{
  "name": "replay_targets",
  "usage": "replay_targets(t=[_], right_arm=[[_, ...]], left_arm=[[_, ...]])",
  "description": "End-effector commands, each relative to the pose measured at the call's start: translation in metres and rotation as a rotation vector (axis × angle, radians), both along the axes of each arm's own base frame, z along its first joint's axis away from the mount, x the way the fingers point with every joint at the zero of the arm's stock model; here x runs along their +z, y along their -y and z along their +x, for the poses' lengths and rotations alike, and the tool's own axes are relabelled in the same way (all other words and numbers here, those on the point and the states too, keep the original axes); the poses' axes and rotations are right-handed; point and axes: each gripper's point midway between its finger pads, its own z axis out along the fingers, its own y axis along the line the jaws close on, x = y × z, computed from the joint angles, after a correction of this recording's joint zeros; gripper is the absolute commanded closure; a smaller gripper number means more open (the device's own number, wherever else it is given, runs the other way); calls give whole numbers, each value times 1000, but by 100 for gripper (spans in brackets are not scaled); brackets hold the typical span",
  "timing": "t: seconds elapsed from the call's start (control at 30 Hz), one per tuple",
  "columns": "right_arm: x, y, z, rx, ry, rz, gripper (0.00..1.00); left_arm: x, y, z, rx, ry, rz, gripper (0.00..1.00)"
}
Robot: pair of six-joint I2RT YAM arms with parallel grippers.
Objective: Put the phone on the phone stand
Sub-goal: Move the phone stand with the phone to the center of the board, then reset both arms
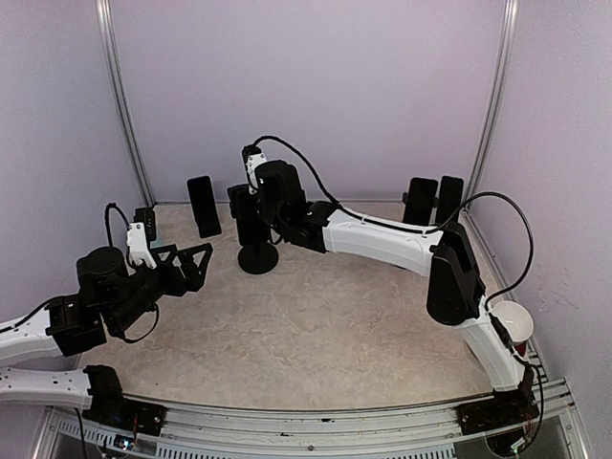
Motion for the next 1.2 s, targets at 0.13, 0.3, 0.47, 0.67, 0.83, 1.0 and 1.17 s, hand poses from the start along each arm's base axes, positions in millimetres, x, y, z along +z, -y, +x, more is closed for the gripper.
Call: replay_targets(t=[0.13, 0.3, 0.47, 0.67, 0.83, 1.0, 1.17], right_arm=[[38, 0, -5, 16, 63, 110, 15], [44, -1, -12, 42, 72, 106, 0], [65, 2, -24, 64, 114, 92, 0], [110, 30, -63, 163, 197, 48, 0], [119, 78, -102, 238, 236, -49, 0], [86, 151, -113, 234, 116, -90, 0], [37, 240, -119, 124, -3, -124, 0]], left_arm=[[-4, -5, 2, 26, 0, -1, 1], [-5, -5, 2, 26, -4, -3, 1], [-4, -6, 1, 29, -2, -7, 1], [-5, -3, 2, 17, -6, 17, 1], [-7, 0, 7, 19, -5, 40, 1], [-10, 2, 18, 12, -7, 35, 1], [-9, -5, 28, 27, 6, 63, 1]])
